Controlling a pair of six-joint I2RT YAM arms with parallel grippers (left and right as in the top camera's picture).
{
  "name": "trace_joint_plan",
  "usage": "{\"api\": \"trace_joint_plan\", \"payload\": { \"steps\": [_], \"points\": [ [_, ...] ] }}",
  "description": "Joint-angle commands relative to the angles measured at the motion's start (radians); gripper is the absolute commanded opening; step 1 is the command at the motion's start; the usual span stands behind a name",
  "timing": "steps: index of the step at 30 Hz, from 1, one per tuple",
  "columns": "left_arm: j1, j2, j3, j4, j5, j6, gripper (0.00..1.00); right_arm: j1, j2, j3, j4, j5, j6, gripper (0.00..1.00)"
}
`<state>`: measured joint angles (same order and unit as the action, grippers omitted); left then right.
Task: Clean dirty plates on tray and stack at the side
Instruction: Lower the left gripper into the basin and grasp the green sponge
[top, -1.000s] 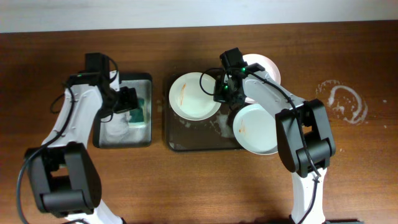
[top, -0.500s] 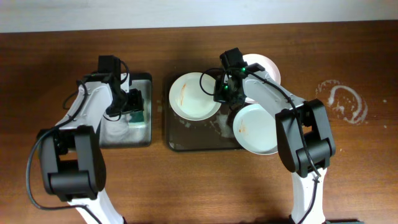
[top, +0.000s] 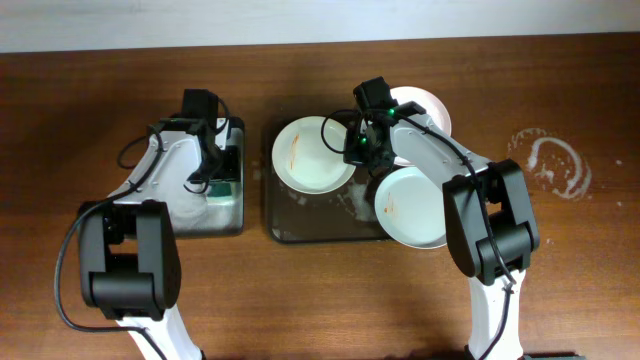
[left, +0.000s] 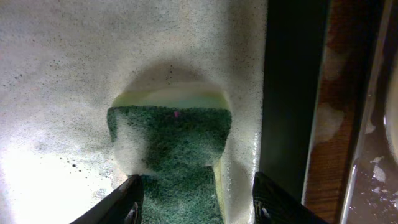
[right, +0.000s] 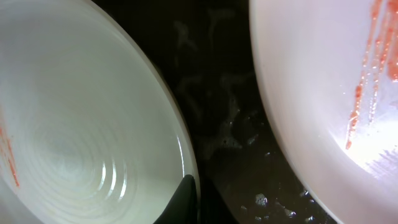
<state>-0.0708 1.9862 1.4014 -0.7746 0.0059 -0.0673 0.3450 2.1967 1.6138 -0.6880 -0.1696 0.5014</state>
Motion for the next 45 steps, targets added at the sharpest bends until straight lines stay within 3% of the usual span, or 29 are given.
{"api": "trace_joint_plan", "payload": {
  "steps": [1, 8, 11, 16, 19, 24, 37, 39, 41, 45],
  "points": [
    [0.002, 0.015, -0.008, 0.003, -0.041, 0.019, 0.54, 0.008, 0.016, 0.006, -0.013, 0.044, 0.005, 0.04],
    [0.002, 0.015, -0.016, -0.02, -0.082, -0.016, 0.52, 0.008, 0.016, 0.006, -0.013, 0.043, 0.005, 0.05],
    [0.002, 0.015, -0.023, -0.019, -0.078, -0.034, 0.59, 0.008, 0.016, 0.006, -0.012, 0.044, 0.005, 0.04],
    [0.002, 0.028, -0.032, -0.018, -0.073, -0.034, 0.6, 0.008, 0.016, 0.006, -0.012, 0.043, 0.005, 0.04],
    [0.002, 0.045, -0.032, -0.019, -0.07, -0.035, 0.58, 0.008, 0.016, 0.006, -0.012, 0.043, 0.005, 0.04],
    [0.002, 0.05, -0.032, -0.018, -0.071, -0.042, 0.41, 0.008, 0.016, 0.006, -0.012, 0.043, 0.005, 0.04],
    [0.002, 0.05, 0.0, -0.053, -0.071, -0.051, 0.41, 0.008, 0.016, 0.006, -0.011, 0.047, 0.005, 0.05],
    [0.002, 0.05, 0.016, -0.057, -0.071, -0.052, 0.42, 0.008, 0.016, 0.006, -0.011, 0.047, 0.005, 0.05],
    [0.001, 0.05, 0.025, -0.055, -0.07, -0.052, 0.59, 0.008, 0.016, 0.006, -0.011, 0.047, 0.005, 0.05],
    [0.002, 0.05, 0.032, -0.055, -0.054, -0.051, 0.62, 0.008, 0.016, 0.006, -0.011, 0.047, 0.005, 0.05]
  ]
}}
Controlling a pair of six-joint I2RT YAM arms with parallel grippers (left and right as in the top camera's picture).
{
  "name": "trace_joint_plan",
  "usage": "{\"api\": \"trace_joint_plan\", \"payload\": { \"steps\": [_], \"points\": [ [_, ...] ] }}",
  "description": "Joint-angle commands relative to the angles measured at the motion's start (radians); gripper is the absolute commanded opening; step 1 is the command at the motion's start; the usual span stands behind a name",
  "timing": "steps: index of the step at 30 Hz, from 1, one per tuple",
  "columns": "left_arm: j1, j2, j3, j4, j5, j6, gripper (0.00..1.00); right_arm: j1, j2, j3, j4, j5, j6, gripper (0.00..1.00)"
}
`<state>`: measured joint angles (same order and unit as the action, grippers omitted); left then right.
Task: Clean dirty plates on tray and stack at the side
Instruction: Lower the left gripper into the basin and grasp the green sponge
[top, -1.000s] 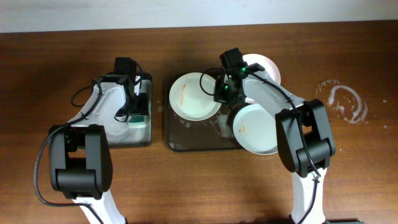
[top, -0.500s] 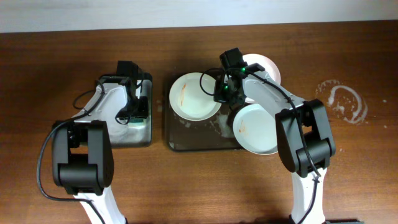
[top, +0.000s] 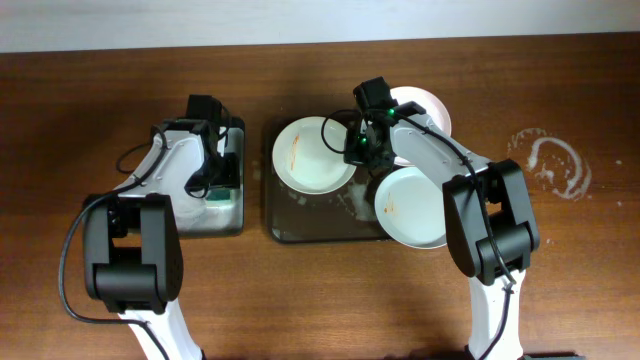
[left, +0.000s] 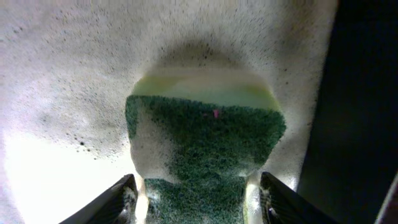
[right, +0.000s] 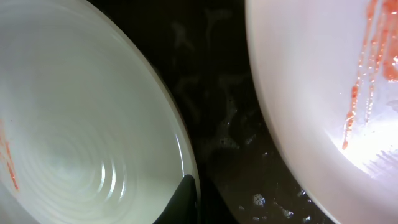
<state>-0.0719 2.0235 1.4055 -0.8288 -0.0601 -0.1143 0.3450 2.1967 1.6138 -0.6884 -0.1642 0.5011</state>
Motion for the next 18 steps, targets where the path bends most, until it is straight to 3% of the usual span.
{"api": "trace_joint_plan", "payload": {
  "steps": [1, 6, 9, 14, 16, 18],
  "points": [
    [0.003, 0.013, 0.031, -0.002, 0.011, -0.005, 0.62, 0.008, 0.016, 0.006, -0.01, 0.042, 0.005, 0.05],
    [0.003, 0.013, 0.033, -0.003, 0.011, -0.005, 0.58, 0.008, 0.016, 0.006, -0.01, 0.042, 0.005, 0.05],
    [0.003, 0.013, 0.033, -0.003, 0.011, -0.005, 0.36, 0.008, 0.016, 0.006, -0.011, 0.042, 0.005, 0.05],
    [0.003, 0.013, 0.033, -0.003, 0.011, -0.005, 0.34, 0.008, 0.016, 0.006, -0.011, 0.042, 0.005, 0.05],
    [0.003, 0.013, 0.033, -0.003, 0.011, -0.005, 0.25, 0.008, 0.016, 0.006, -0.011, 0.042, 0.005, 0.05],
    [0.003, 0.013, 0.033, -0.003, 0.011, -0.005, 0.07, 0.008, 0.016, 0.006, -0.011, 0.042, 0.005, 0.05]
  ]
}}
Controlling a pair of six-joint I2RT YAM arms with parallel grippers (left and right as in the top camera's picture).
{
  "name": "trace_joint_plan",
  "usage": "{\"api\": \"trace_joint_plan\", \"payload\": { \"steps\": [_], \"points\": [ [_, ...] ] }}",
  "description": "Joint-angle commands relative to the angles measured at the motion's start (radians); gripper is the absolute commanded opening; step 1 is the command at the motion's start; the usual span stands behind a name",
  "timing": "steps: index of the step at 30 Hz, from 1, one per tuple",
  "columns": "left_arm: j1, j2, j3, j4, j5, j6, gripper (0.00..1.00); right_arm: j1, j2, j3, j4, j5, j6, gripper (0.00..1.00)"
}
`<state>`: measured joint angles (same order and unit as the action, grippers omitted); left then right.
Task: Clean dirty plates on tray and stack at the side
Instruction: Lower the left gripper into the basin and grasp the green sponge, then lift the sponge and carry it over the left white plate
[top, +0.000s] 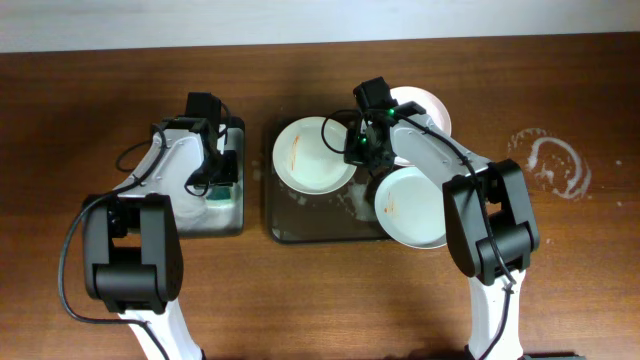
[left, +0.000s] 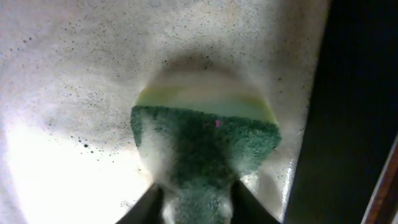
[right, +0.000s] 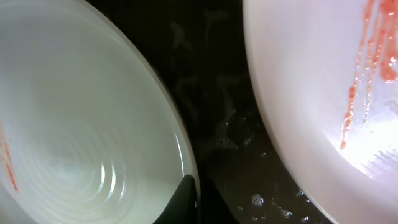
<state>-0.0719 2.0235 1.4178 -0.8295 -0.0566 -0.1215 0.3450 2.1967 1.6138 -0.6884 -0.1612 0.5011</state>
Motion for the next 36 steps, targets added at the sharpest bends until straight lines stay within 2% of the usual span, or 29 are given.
{"api": "trace_joint_plan", "payload": {
  "steps": [1, 8, 19, 24, 36],
  "points": [
    [0.003, 0.013, 0.021, -0.002, 0.008, 0.003, 0.02, 0.008, 0.016, 0.006, -0.011, 0.039, 0.005, 0.05],
    [0.003, 0.012, 0.042, -0.04, 0.027, 0.002, 0.01, 0.008, 0.016, 0.006, -0.012, 0.039, 0.005, 0.05],
    [0.003, 0.011, 0.277, -0.24, 0.033, 0.019, 0.01, 0.008, 0.016, 0.006, -0.014, 0.039, 0.005, 0.05],
    [0.003, 0.012, 0.282, -0.27, -0.045, 0.025, 0.01, 0.008, 0.016, 0.006, -0.014, 0.039, 0.005, 0.05],
    [0.002, 0.011, 0.282, -0.284, -0.011, 0.025, 0.01, 0.008, 0.016, 0.006, -0.014, 0.039, 0.005, 0.05]
  ]
}}
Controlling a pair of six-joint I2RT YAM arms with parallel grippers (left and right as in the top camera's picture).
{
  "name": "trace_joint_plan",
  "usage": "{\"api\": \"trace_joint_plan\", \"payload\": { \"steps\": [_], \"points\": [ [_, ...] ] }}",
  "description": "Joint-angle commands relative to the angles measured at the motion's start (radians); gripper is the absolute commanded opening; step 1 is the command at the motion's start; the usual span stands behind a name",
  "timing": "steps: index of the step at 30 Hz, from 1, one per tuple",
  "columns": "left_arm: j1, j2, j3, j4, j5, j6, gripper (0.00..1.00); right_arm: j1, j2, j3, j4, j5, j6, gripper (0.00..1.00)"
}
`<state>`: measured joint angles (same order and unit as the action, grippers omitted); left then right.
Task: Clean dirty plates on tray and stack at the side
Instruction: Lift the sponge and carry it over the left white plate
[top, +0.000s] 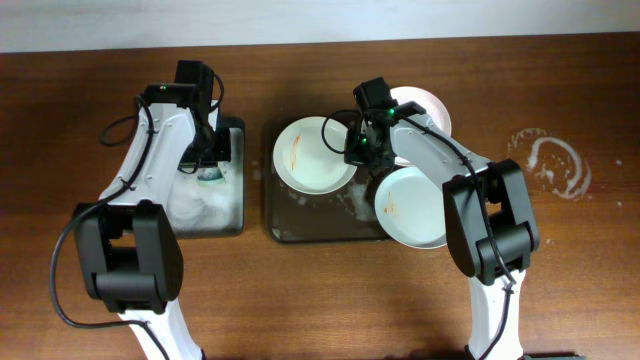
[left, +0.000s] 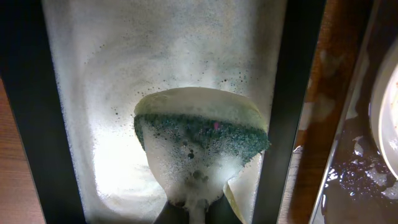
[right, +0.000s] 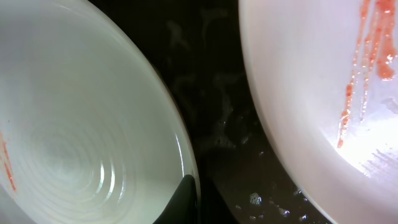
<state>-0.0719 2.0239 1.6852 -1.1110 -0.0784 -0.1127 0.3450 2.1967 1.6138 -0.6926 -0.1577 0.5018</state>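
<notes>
A green-topped yellow sponge (left: 199, 143), dripping foam, hangs above the suds in the black tub (left: 298, 93), with my left gripper (left: 189, 214) shut on it. In the overhead view the left gripper (top: 208, 165) is over the tub's far half. My right gripper (top: 358, 150) is shut on the right rim of the pale plate (top: 312, 155); one dark finger (right: 184, 198) lies inside that plate's (right: 81, 124) rim. A white plate with red streaks (right: 323, 93) lies beside it on the wet dark tray (right: 217, 112).
A third plate (top: 425, 105) sits at the tray's far right corner, partly under the right arm. The streaked plate (top: 412, 205) overhangs the tray's (top: 320, 228) right edge. A white smear (top: 550, 160) marks the wooden table at the right.
My left gripper has risen with the sponge, which now hangs clear of the suds instead of lying in them. The right gripper still grips the plate rim.
My left gripper stood open astride the sponge in the foam at the first two moments. It was then shut on the sponge, and now holds it above the tub. The right gripper stayed shut on the pale plate's rim throughout.
</notes>
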Motion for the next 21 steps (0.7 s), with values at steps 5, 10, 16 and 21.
{"api": "trace_joint_plan", "payload": {
  "steps": [5, 10, 16, 21],
  "points": [
    [0.002, 0.011, 0.015, -0.002, 0.011, 0.016, 0.01, 0.008, 0.016, 0.006, -0.01, 0.035, 0.005, 0.05],
    [0.0, 0.011, 0.017, -0.001, 0.035, 0.016, 0.01, 0.008, 0.016, 0.006, -0.01, 0.035, 0.005, 0.05],
    [-0.005, 0.011, 0.091, -0.002, 0.1, 0.047, 0.01, 0.008, 0.016, 0.006, -0.009, 0.035, 0.005, 0.05],
    [-0.073, 0.011, 0.15, 0.053, 0.144, 0.046, 0.01, 0.008, 0.016, 0.006, -0.007, 0.035, 0.005, 0.05]
  ]
}}
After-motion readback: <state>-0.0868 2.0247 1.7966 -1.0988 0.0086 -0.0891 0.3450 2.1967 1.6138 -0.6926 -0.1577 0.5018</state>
